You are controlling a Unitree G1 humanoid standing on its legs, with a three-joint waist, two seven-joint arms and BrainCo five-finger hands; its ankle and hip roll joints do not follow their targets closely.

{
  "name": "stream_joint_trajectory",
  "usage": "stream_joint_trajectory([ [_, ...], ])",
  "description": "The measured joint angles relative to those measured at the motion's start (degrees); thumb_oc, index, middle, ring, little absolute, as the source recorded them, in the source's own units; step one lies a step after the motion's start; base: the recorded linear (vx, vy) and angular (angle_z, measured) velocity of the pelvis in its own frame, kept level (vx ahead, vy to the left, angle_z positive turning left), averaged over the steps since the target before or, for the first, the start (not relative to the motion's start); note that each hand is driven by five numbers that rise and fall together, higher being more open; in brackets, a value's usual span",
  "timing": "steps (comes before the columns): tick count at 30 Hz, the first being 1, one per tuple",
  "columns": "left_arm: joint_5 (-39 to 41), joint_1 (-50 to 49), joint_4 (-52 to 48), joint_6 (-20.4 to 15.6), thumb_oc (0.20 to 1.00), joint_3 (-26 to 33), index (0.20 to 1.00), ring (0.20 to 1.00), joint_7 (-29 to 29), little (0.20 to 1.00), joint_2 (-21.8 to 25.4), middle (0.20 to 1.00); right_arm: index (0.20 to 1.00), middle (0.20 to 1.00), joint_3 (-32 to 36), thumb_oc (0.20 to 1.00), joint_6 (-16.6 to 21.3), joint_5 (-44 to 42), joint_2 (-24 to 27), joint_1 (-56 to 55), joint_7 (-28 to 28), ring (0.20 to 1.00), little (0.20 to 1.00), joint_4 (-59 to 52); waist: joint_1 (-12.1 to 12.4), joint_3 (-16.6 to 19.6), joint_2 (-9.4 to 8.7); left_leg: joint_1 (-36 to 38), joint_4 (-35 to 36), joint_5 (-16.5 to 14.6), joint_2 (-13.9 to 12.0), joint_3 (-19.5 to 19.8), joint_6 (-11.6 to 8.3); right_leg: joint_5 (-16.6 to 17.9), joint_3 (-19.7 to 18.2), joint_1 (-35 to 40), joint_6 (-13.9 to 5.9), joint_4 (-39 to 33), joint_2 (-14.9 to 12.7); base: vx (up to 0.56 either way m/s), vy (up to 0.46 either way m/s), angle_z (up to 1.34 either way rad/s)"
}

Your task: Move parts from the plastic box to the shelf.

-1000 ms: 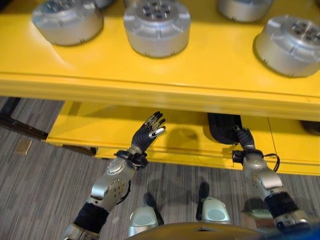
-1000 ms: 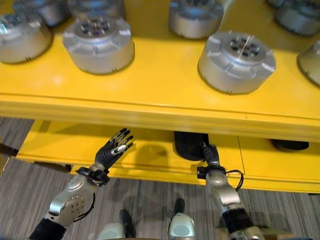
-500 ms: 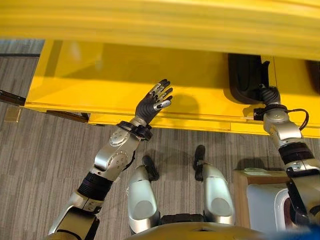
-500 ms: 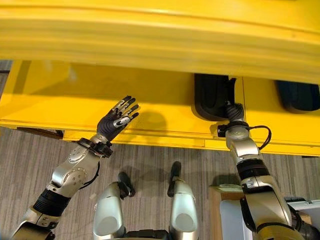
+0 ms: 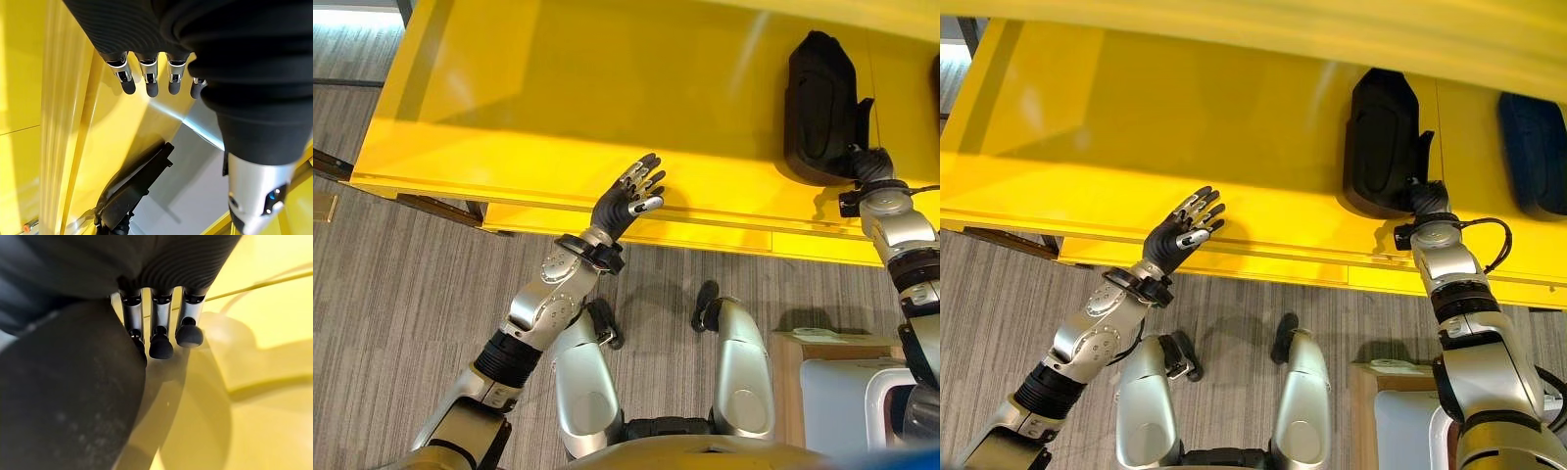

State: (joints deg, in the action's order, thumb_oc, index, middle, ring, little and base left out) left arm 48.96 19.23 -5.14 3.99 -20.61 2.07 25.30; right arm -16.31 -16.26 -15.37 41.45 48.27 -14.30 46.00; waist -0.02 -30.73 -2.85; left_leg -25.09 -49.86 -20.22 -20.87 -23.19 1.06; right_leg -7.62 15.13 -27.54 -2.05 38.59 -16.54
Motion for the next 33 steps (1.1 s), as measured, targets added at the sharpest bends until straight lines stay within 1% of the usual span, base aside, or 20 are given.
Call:
stream_joint_trajectory([
  [1, 0.0, 0.1, 0.0, -0.1, 1.0, -0.3, 1.0, 1.0, 0.0, 1.0, 0.0, 1.0, 0.2, 0.2, -0.7, 0.2, -0.3, 0.1, 0.0, 1.1, 0.2, 0.2, 0.2, 0.8, -0.2, 0.0, 0.01, 0.0, 0.0, 0.0, 0.0, 0.1, -0.08, -0.2, 0.0, -0.1, 0.04, 0.1, 0.0, 0.0, 0.0, 0.0],
  [7, 0.0, 0.1, 0.5, -0.9, 1.0, -1.6, 1.0, 1.0, 0.1, 1.0, -0.1, 1.0, 0.2, 0.2, -3.6, 0.2, -1.8, 0.7, 0.0, 6.4, 0.5, 0.2, 0.2, 4.2, 0.8, -0.1, 0.09, 0.1, 0.5, 0.3, 0.1, 0.4, -0.49, -1.0, 0.5, -0.1, 0.15, 0.9, -0.4, 0.03, -0.008, 0.05],
  [9, 0.0, 0.3, 1.9, -1.0, 1.0, -1.8, 1.0, 1.0, 0.1, 1.0, -0.1, 1.0, 0.2, 0.2, -4.6, 0.2, -2.3, 1.1, -0.1, 8.5, 0.5, 0.2, 0.2, 4.8, 1.1, -0.2, 0.33, 0.1, 0.8, 0.4, 0.5, 0.5, -0.5, -1.1, 0.7, -0.1, -0.01, 1.2, -0.7, 0.05, 0.03, 0.1],
  [12, 1.4, 0.6, 2.5, -2.3, 1.0, -2.4, 1.0, 1.0, 0.1, 1.0, -0.1, 1.0, 0.2, 0.2, -5.4, 0.2, -2.5, 3.3, -0.1, 10.0, -0.1, 0.2, 0.2, 6.5, 1.0, -0.3, 0.81, 0.2, 1.4, 0.5, 1.6, 0.5, -0.32, -1.3, 0.7, -0.1, -0.15, 1.4, -1.7, 0.02, 0.016, 0.09],
  [14, 1.6, 0.6, 2.5, -2.8, 1.0, -2.5, 1.0, 1.0, 0.1, 1.0, -0.1, 1.0, 0.2, 0.2, -6.5, 0.2, -2.7, 3.3, -0.1, 10.4, -0.4, 0.2, 0.2, 7.0, 1.1, -0.3, 0.95, 0.2, 1.7, 0.5, 1.8, 0.4, -0.3, -1.3, 0.7, -0.1, -0.19, 1.3, -1.8, 0.0, 0.029, 0.03],
  [18, 1.7, 1.4, 2.6, -4.3, 1.0, -3.9, 1.0, 1.0, 0.1, 1.0, -0.1, 1.0, 0.2, 0.2, -7.2, 0.2, -2.9, 5.6, -0.1, 11.0, -2.6, 0.2, 0.2, 8.0, 1.0, -0.5, 2.34, 0.2, 1.8, 0.5, 2.1, 0.4, -0.29, -1.4, 0.6, -0.2, -0.39, 1.4, -2.3, 0.0, 0.017, 0.01],
  [23, 1.8, 1.5, 2.6, -4.7, 1.0, -4.2, 1.0, 1.0, 0.1, 1.0, -0.2, 1.0, 0.2, 0.2, -8.5, 0.2, -3.6, 5.6, -0.1, 13.4, -3.2, 0.2, 0.2, 10.2, 0.8, -0.5, 2.51, 0.2, 2.5, 0.9, 2.4, 0.2, -0.27, -1.5, 0.5, -0.7, -0.49, 1.5, -2.6, -0.01, 0.012, 0.01],
  [26, 3.6, 1.5, 2.6, -5.0, 1.0, -4.2, 1.0, 1.0, 0.1, 1.0, -0.2, 1.0, 0.2, 0.2, -9.1, 0.2, -3.8, 6.8, -0.1, 13.5, -3.9, 0.2, 0.2, 10.3, 0.8, -0.5, 2.66, 0.2, 3.0, 1.2, 2.8, 0.1, -0.41, -1.5, 0.4, -1.0, -0.5, 1.4, -2.7, -0.02, 0.043, 0.01],
  [28, 3.9, 1.7, 2.6, -5.9, 1.0, -4.7, 1.0, 1.0, 0.1, 1.0, -0.1, 1.0, 0.2, 0.2, -9.1, 0.2, -3.7, 7.7, -0.1, 13.7, -3.9, 0.2, 0.2, 10.7, 0.5, -0.5, 2.74, 0.2, 3.3, 1.4, 2.8, 0.1, -0.4, -1.5, 0.4, -1.0, -0.51, 1.3, -2.8, -0.01, 0.035, 0.02],
  [33, 3.9, 1.8, 2.6, -6.8, 1.0, -4.8, 1.0, 1.0, 0.1, 1.0, -0.1, 1.0, 0.2, 0.2, -9.1, 0.2, -3.3, 7.8, -0.1, 13.2, -4.9, 0.2, 0.2, 9.9, 0.1, -0.4, 2.93, 0.5, 4.3, 1.9, 3.0, -0.4, -0.33, -1.2, 0.4, -1.0, -0.57, 0.5, -2.8, -0.01, 0.017, 0.01],
])
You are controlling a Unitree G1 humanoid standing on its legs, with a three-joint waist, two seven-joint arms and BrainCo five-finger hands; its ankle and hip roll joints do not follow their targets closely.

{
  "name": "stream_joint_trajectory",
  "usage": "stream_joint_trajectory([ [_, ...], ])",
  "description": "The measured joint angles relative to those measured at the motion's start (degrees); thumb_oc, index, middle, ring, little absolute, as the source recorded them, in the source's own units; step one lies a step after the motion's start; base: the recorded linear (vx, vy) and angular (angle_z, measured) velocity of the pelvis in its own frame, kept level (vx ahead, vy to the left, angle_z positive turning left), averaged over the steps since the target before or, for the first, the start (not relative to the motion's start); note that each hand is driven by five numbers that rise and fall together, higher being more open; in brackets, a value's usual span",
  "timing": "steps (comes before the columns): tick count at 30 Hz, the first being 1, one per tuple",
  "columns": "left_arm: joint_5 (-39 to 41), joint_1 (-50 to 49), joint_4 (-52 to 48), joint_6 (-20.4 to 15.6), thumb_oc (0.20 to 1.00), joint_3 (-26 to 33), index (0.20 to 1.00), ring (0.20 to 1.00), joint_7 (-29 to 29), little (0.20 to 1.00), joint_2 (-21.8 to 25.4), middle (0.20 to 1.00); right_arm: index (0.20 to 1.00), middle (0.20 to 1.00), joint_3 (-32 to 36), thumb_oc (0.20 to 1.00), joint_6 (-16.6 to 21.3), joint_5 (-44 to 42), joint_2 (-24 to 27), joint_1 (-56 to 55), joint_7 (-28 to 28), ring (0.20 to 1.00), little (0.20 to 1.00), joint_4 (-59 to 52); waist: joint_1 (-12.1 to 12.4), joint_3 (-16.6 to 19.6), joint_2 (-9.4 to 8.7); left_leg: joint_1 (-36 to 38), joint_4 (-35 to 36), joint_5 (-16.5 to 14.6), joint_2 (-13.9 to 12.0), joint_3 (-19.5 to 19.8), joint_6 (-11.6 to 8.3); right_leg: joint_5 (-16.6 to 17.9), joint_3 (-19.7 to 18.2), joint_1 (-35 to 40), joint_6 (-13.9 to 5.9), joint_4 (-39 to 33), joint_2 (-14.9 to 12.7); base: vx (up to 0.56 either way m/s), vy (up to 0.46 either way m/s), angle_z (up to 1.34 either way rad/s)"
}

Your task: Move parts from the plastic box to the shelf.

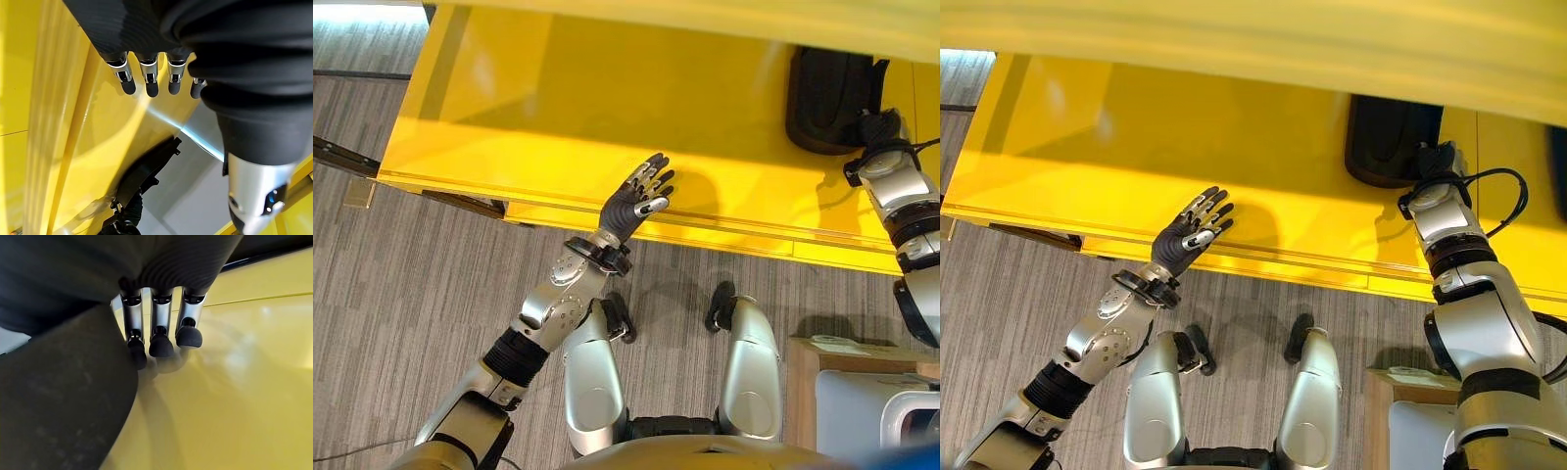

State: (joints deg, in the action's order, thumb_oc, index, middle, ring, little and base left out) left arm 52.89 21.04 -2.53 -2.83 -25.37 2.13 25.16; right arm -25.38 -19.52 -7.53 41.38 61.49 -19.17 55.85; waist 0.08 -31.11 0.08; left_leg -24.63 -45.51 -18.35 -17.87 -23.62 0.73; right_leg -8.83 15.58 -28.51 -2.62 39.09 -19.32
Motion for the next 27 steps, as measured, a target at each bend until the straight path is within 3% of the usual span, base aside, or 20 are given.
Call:
stream_joint_trajectory([
  [22, 0.5, 0.6, 0.0, -0.4, 1.0, 0.0, 1.0, 1.0, -0.1, 1.0, -0.1, 1.0, 0.2, 0.2, 0.7, 0.2, 0.5, 4.5, 0.2, -3.9, -1.6, 0.2, 0.2, -6.1, -1.2, 0.1, 0.59, 1.5, 2.3, 0.8, 0.0, -1.0, -0.93, 0.1, -0.6, 0.1, 0.33, -1.2, 1.1, 0.0, 0.007, -0.02],
  [27, 0.3, 0.7, -0.1, -0.4, 1.0, 1.0, 1.0, 1.0, -0.1, 1.0, -1.2, 1.0, 0.2, 0.2, 4.1, 0.2, 0.4, 6.7, 0.3, -10.7, -1.9, 0.2, 0.2, -16.2, -2.6, 0.1, 0.56, 1.8, 2.5, 0.9, 0.0, -0.9, -1.04, 0.1, -0.4, 0.7, 0.34, -1.6, 1.4, 0.01, 0.001, 0.0],
])
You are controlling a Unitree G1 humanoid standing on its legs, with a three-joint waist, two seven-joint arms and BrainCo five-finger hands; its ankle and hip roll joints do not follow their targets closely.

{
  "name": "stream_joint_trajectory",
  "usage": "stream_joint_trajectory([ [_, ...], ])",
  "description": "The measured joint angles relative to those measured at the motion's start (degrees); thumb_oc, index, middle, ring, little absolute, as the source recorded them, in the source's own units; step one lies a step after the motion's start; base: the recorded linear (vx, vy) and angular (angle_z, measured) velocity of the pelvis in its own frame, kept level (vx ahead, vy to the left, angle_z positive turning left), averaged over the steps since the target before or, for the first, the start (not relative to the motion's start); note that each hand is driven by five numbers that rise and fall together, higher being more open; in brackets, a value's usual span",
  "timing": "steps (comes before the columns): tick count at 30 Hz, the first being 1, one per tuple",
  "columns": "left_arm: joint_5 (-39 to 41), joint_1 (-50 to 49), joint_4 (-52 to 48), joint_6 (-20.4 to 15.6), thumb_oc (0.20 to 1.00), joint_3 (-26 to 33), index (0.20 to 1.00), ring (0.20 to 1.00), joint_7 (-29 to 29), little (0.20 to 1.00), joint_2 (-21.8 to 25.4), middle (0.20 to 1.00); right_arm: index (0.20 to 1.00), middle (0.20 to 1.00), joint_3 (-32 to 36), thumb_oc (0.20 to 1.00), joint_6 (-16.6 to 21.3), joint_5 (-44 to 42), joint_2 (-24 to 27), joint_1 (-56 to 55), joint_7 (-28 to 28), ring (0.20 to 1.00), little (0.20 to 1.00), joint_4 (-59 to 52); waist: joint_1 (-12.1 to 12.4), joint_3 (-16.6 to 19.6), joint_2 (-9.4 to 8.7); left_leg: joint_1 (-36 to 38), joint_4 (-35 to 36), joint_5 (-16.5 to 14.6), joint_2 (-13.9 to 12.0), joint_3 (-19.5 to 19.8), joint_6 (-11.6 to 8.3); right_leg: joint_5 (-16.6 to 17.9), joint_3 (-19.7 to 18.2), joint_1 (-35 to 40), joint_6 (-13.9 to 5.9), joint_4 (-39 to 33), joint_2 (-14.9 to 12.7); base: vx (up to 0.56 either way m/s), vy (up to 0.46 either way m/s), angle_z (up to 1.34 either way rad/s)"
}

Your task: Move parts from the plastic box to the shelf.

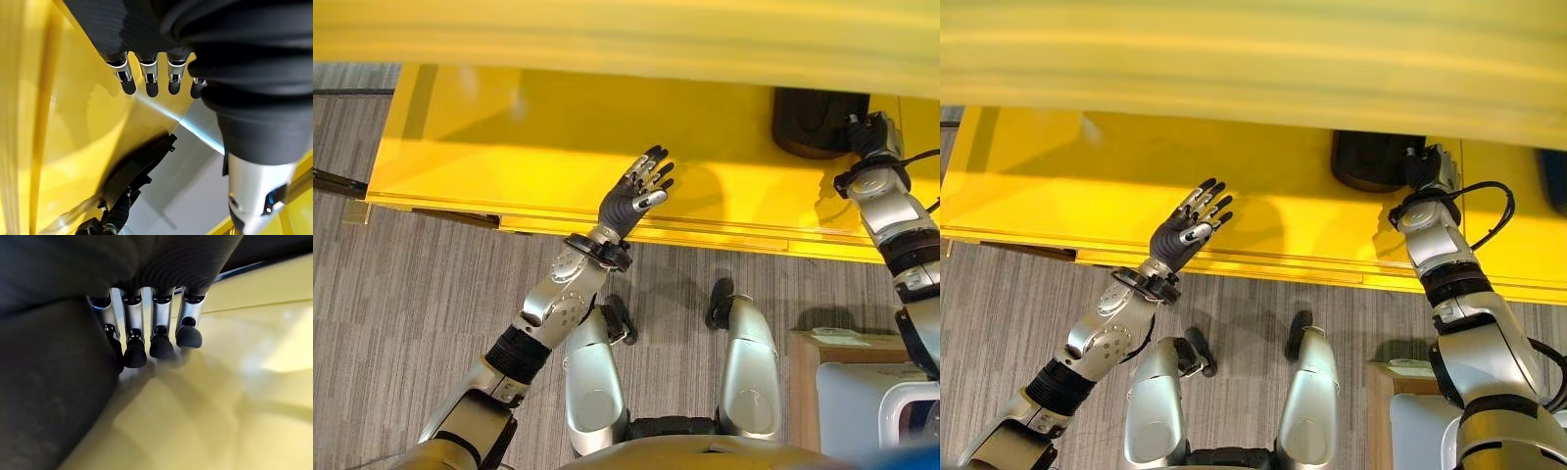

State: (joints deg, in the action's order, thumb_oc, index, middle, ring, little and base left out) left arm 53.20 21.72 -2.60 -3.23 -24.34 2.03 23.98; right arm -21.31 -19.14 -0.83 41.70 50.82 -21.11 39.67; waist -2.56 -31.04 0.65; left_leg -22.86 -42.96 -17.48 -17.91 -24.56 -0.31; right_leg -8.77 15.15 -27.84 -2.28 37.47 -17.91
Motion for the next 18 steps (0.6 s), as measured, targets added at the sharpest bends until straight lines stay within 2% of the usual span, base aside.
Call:
stream_joint_trajectory([
  [4, -0.5, -0.2, 0.0, 0.0, 1.0, 0.0, 1.0, 1.0, -0.8, 1.0, -0.9, 1.0, 0.2, 0.2, 1.8, 0.2, -0.5, 0.7, 0.0, -5.3, -1.3, 0.2, 0.2, -7.2, -0.9, 0.1, -0.12, 0.0, 0.1, 0.0, -0.1, 0.0, -0.03, 0.0, -0.1, -0.1, 0.0, -0.1, 0.2, 0.0, 0.0, 0.0],
  [18, -0.6, -0.5, -0.1, 0.1, 1.0, 1.1, 1.0, 1.0, -2.2, 1.0, -1.1, 1.0, 0.2, 0.2, 4.9, 0.2, -1.8, 1.1, -0.8, -11.2, -3.0, 0.2, 0.2, -12.8, -1.2, 0.3, -0.81, 0.0, 0.2, 0.0, -0.6, 0.0, -0.18, 0.0, -0.2, 0.0, 0.02, -0.5, 1.0, 0.0, -0.001, 0.0],
])
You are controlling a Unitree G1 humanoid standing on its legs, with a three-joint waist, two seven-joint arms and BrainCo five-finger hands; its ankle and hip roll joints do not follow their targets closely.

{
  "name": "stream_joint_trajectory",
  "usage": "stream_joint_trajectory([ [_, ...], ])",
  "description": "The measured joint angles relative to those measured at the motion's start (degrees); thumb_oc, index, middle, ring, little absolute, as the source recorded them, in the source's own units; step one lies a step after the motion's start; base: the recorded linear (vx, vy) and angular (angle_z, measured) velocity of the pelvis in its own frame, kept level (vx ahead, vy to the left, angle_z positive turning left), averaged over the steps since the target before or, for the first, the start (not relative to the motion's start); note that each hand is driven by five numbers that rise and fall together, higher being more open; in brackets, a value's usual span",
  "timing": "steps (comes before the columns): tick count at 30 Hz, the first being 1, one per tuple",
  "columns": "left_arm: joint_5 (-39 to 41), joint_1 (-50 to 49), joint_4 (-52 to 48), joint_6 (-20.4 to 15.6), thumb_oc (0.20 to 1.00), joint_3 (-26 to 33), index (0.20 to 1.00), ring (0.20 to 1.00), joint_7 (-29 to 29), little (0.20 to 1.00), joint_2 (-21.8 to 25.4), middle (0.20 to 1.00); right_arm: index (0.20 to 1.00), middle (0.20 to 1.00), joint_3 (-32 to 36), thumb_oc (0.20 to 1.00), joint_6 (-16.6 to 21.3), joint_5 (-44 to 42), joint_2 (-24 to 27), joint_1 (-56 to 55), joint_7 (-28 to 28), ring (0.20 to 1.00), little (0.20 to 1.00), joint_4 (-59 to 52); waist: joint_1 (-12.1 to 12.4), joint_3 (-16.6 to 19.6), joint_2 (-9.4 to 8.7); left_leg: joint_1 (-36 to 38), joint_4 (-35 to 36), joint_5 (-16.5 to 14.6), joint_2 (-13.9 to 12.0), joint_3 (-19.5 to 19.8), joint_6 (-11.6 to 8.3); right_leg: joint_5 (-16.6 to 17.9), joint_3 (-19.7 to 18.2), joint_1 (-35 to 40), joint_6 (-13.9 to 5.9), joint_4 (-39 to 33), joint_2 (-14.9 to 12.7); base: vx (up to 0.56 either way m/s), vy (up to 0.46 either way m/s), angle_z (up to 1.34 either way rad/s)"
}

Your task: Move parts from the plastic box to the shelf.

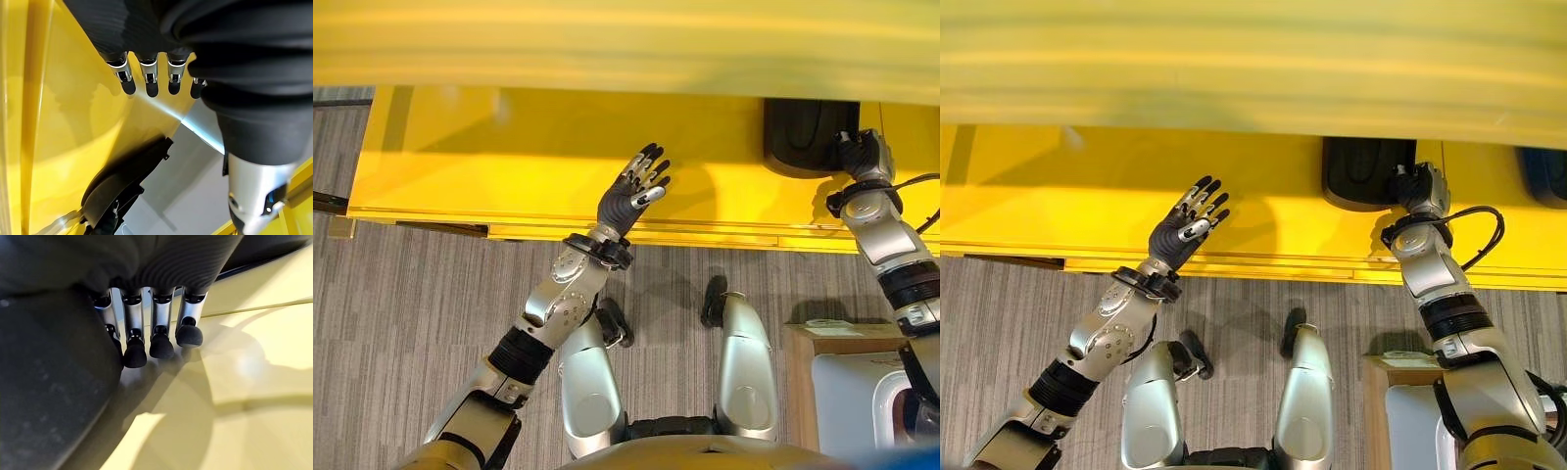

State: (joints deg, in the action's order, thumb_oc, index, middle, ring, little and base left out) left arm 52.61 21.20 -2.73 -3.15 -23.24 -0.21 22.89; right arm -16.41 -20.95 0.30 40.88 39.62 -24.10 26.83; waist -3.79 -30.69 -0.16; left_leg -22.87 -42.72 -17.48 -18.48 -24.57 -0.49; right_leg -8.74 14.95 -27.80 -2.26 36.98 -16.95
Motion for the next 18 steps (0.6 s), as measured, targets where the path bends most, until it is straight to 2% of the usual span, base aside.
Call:
stream_joint_trajectory([
  [11, 0.0, 0.0, 0.0, 0.3, 1.0, 0.0, 1.0, 1.0, -0.1, 1.0, 0.0, 1.0, 0.2, 0.2, 0.0, 0.2, 0.1, 3.3, -0.3, 2.8, -1.1, 0.2, 0.2, 7.9, 1.0, 0.0, -0.02, 0.2, -0.4, 0.0, -0.1, 0.1, 0.01, 0.2, 0.0, 0.4, 0.11, 0.1, 0.0, 0.0, 0.0, 0.0],
  [18, 0.0, -0.3, 0.0, 0.5, 1.0, 0.0, 1.0, 1.0, -0.1, 1.0, 0.1, 1.0, 0.2, 0.2, -0.3, 0.2, 0.0, 4.8, -0.3, 3.3, -0.8, 0.2, 0.2, 8.7, 1.4, 0.0, -0.01, 0.2, -0.4, 0.0, -0.1, 0.1, 0.01, 0.2, 0.1, 0.3, 0.11, 0.2, -0.1, 0.0, 0.0, 0.0],
])
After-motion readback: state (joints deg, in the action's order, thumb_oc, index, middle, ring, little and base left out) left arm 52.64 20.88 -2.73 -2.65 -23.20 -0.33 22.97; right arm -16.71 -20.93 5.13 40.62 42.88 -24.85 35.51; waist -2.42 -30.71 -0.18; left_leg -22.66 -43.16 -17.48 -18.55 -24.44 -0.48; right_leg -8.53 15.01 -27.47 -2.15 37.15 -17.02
